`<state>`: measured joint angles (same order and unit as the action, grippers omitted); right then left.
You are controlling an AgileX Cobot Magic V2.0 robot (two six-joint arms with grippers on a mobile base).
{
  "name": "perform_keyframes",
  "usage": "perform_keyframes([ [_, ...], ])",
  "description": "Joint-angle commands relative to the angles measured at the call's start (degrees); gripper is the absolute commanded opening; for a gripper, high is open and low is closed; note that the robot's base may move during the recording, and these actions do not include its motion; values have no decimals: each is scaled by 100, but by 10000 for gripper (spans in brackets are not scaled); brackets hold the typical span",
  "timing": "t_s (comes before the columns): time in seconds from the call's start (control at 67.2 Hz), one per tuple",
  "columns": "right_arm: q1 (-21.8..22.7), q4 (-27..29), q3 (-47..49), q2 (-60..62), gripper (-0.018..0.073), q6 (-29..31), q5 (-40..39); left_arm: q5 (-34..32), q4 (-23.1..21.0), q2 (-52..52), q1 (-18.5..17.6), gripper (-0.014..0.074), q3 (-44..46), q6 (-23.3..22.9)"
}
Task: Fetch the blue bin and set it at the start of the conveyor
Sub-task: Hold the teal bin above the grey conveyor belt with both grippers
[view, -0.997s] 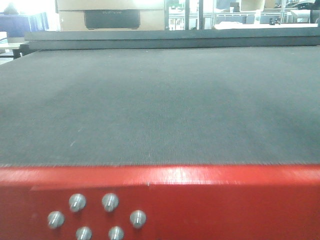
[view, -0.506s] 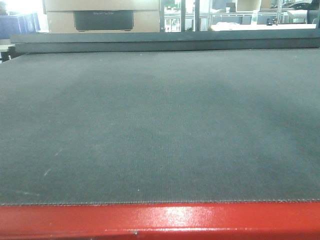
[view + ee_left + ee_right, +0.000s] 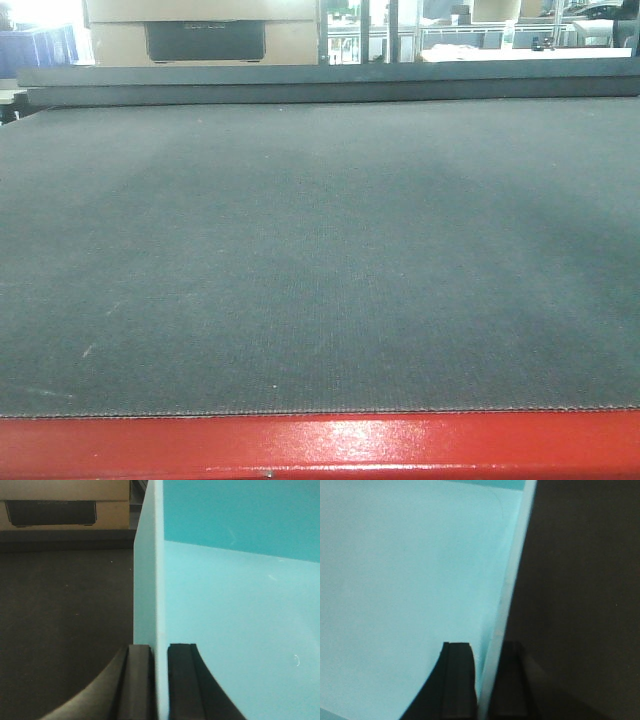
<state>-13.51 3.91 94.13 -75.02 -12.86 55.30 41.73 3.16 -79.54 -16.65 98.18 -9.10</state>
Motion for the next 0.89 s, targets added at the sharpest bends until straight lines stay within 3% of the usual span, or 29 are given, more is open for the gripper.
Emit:
perform_keyframes([
  [0.0, 78, -508, 47, 87, -153, 158, 74, -376, 389, 108, 89, -111, 75, -37],
  [0.61, 78, -508, 47, 87, -153, 158, -108, -376, 348, 108, 89, -111, 75, -37],
  [0.878, 78, -391, -9, 66, -153, 158, 262, 1141, 160, 108, 89, -111, -161, -37],
])
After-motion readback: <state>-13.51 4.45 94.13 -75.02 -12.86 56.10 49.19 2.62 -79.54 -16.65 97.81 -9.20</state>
